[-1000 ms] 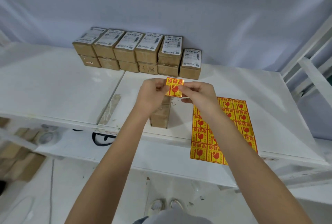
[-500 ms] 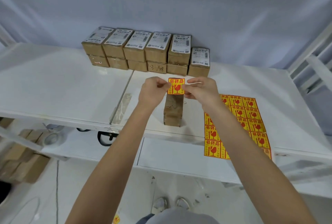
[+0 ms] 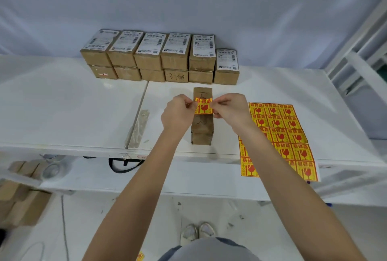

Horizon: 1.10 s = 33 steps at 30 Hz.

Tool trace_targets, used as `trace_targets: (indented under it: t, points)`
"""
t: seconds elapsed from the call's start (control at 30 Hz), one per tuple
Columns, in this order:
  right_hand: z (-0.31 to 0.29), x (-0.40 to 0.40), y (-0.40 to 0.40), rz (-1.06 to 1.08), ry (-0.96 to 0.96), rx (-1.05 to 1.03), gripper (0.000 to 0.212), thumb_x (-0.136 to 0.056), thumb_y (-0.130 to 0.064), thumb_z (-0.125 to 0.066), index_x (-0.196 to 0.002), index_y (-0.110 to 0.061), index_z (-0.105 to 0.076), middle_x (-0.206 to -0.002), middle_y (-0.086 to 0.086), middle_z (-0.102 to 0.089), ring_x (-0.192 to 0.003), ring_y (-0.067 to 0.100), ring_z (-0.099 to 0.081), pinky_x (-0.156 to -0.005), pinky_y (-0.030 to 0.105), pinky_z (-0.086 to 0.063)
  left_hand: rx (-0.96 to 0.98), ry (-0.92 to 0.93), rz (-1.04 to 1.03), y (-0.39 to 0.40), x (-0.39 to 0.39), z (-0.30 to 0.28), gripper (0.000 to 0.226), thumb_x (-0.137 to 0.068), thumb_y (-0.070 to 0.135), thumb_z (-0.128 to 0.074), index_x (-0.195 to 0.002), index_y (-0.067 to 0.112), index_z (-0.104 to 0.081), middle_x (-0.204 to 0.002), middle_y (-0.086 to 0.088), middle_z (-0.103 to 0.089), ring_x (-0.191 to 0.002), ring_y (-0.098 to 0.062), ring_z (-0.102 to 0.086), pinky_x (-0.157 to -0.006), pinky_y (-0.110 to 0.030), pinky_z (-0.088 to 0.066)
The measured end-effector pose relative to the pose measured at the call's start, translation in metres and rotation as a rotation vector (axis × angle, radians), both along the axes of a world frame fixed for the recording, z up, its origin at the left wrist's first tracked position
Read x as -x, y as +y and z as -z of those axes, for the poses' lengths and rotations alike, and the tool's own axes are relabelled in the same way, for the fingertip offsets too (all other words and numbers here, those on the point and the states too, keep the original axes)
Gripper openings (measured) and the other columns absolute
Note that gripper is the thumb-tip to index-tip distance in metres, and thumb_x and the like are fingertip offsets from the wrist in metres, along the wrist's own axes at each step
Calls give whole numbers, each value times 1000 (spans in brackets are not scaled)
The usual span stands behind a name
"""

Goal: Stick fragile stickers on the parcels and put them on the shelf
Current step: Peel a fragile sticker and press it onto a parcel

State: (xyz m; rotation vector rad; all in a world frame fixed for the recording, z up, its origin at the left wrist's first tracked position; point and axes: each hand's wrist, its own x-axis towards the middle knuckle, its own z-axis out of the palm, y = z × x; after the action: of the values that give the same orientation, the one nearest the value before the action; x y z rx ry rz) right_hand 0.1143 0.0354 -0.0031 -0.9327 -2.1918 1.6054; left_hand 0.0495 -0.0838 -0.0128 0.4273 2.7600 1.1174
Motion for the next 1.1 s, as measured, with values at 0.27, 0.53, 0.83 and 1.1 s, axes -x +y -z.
trace_targets:
  t: [0.27, 0.53, 0.83, 1.1]
  points:
    - [13, 3, 0, 12, 3, -239, 34, -81, -20, -72, -68, -24, -41, -77, 11, -63, -73, 30, -64, -67, 36, -51, 4, 107, -39, 3, -10, 5, 25, -96, 29, -53, -116, 15, -56, -107, -3, -67, -94, -19, -62, -67, -25, -39]
    - [17, 6, 2, 14, -31, -280, 35, -80, -24, -73, -68, -23, -39, -77, 10, -63, -71, 28, -63, -63, 33, -49, -91, 93, -5, -1, -8, 14, 26, -94, 27, -55, -113, 11, -49, -103, -7, -66, -86, -20, -60, -65, -25, -40]
    - [20, 8, -1, -2, -25, -197, 33, -84, -15, -66, -70, -20, -37, -69, 1, -48, -67, 28, -65, -67, 42, -57, -60, 124, 2, 1, -9, 13, 24, -94, 25, -56, -112, 11, -48, -100, -6, -66, -82, -18, -58, -63, -26, -38]
    - [18, 6, 0, -25, -21, -168, 33, -88, -13, -62, -73, -19, -34, -67, -1, -48, -47, 11, -61, -47, 21, -45, -39, 171, 11, 4, -10, 21, 23, -95, 27, -52, -111, 11, -48, -100, -7, -65, -80, -17, -55, -61, -26, -37]
